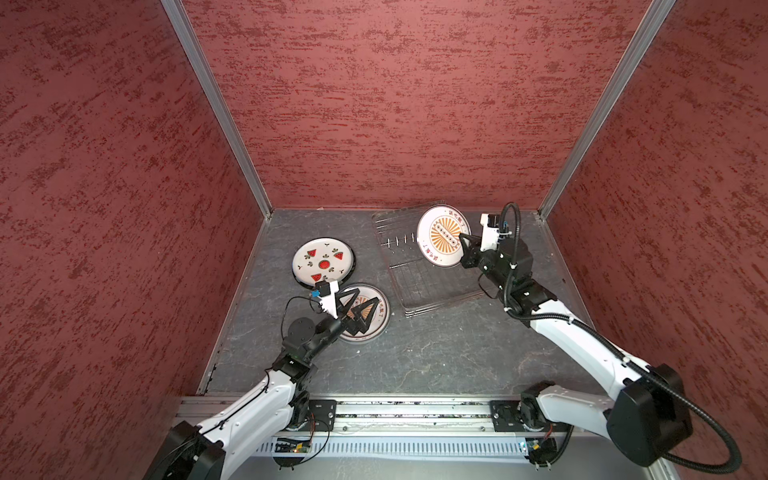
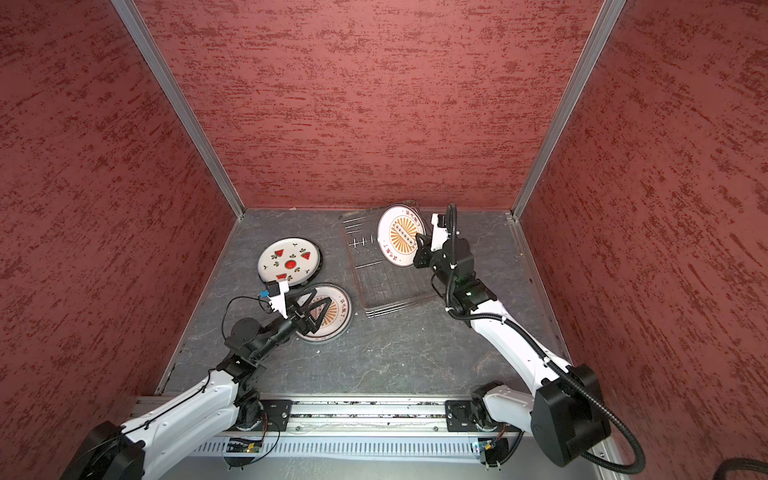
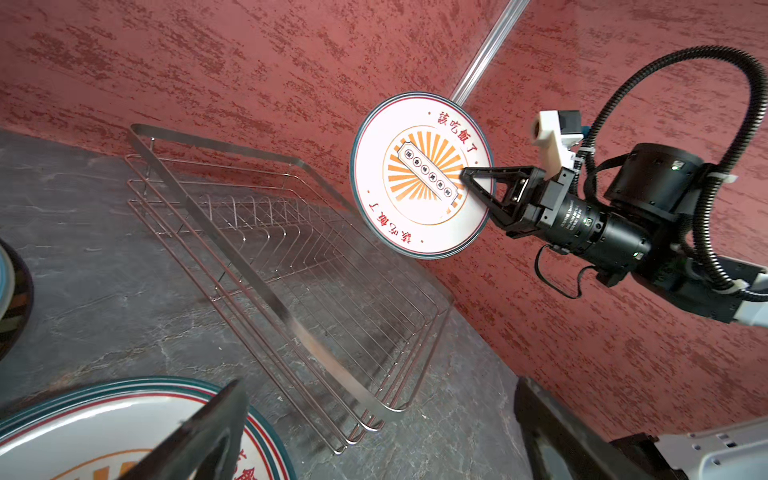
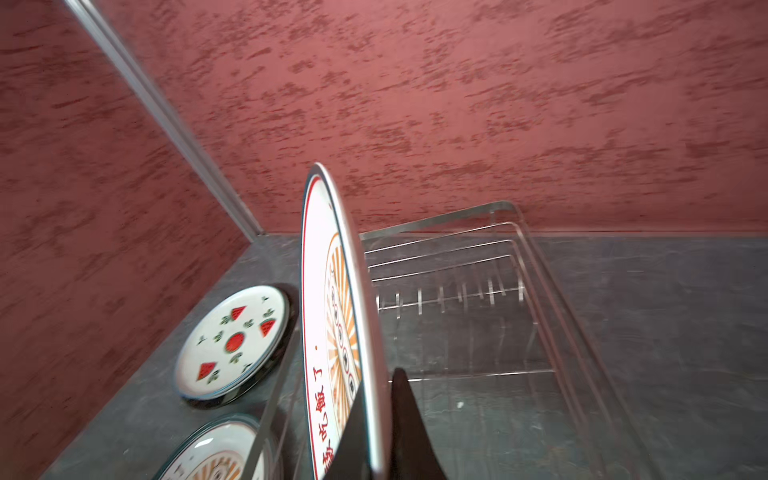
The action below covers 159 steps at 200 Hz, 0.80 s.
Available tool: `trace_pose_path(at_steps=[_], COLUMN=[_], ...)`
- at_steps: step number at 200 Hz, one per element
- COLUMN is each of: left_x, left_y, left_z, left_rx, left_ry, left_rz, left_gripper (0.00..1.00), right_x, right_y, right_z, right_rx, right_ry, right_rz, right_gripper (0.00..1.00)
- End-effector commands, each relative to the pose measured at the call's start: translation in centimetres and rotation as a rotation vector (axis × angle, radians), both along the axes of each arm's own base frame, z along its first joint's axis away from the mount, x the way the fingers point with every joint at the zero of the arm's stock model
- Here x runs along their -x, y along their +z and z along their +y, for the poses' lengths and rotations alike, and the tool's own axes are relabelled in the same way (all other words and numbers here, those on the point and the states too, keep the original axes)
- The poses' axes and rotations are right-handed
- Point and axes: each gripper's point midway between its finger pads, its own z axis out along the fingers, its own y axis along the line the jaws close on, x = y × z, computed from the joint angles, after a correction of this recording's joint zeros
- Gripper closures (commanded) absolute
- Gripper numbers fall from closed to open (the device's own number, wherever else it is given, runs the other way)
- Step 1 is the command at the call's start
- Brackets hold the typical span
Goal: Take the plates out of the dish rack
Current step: 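Lift the sunburst plate out of the rack and carry it toward the left gripper, then grasp the plate rim with the left gripper while the right gripper holds it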
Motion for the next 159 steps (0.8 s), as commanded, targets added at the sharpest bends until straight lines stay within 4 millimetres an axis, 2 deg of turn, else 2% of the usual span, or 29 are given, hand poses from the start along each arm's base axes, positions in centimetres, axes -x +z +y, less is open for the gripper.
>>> trace_pose_path(at_steps=[1, 61, 101, 141, 159], left_x=[1.0, 2.4, 3.3, 4.1, 3.9], left_y=[0.1, 0.5, 0.4, 0.8, 0.7], left_z=[-0.8, -2.6, -3.4, -3.4, -3.2], left_rx=[-0.004, 0.002, -0.023, -0.011, -0.021], left_ry=[-0.076, -0.212, -0.239, -0.249, -0.218], left_rz=[-0.005, -0.007, -0.018, -0.016, 0.001], left_gripper=[0.01, 0.01, 0.00, 0.01, 0.00], right_x=[2.7, 7.9, 10.8, 12.5, 13.4], right_y=[3.1, 1.6, 0.8, -0.5, -0.9], right_z=[3.0, 6.6, 7.4, 8.1, 8.1], right_rx=[-0.098, -0.106, -0.122, -0.129, -0.146], right_ry=[0.208, 0.480, 0.563, 0.614, 0.641], right_rz=[-0.111, -0.179, -0.236, -0.246, -0.258], right_gripper=[0.92, 0.92, 0.92, 0.92, 0.92])
